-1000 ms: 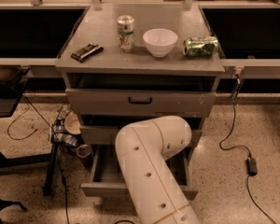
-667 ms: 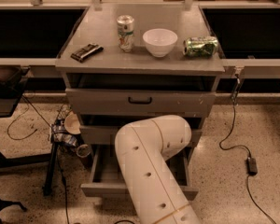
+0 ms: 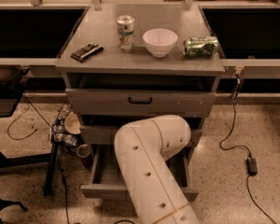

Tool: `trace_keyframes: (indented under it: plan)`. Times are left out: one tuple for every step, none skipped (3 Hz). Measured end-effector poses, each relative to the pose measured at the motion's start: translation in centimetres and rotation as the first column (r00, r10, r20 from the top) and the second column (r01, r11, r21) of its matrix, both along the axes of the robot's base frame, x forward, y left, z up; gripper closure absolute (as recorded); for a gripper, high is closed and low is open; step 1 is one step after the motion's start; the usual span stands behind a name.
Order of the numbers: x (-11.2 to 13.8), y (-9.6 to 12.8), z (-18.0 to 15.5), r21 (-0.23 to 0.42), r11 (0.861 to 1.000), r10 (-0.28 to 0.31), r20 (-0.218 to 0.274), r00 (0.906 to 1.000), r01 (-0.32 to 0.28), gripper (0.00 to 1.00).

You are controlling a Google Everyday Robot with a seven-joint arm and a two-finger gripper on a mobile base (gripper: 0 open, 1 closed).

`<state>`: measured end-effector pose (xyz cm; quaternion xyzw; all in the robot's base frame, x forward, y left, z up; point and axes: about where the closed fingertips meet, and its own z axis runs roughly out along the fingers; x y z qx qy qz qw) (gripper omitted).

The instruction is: Open bottom drawer

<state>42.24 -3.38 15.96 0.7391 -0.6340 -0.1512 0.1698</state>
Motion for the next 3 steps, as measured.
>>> trace_keyframes:
  plan:
    - [-0.2,0.3,0.3,0.008,1.000,-0.018,0.013,0.9998,0.018,0.00]
    - [-1.0,0.2,0.2,0.006,1.000,-0.028,0.009,0.9996,0.028,0.00]
    - [-1.4,0.6,0.3,0.016,0.999,-0.047,0.015,0.9988,0.046,0.00]
